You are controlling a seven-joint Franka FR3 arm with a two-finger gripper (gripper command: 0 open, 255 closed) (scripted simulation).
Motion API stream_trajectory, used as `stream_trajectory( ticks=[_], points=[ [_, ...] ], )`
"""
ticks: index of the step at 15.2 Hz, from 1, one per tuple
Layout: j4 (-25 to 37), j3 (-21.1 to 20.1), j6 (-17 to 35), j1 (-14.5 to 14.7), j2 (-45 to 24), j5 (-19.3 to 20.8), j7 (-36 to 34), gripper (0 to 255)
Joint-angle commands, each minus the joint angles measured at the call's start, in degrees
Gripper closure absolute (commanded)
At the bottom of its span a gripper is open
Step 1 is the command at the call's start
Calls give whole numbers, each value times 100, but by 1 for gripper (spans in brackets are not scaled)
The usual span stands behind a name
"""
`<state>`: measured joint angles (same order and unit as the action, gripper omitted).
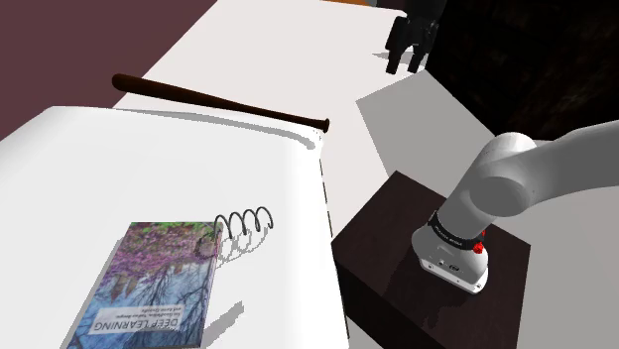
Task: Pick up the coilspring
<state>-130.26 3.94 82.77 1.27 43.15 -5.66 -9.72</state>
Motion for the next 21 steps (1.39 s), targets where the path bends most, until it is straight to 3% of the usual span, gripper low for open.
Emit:
stream_trajectory(
  ticks=[1, 11, 21],
  points=[
    [0, 0, 0, 0, 0, 0, 0, 0],
    [-1199, -1021, 1773, 370, -182, -677, -804, 0],
    [-1597, -2142, 3758, 722, -1345, -1179, -1595, 0]
  ],
)
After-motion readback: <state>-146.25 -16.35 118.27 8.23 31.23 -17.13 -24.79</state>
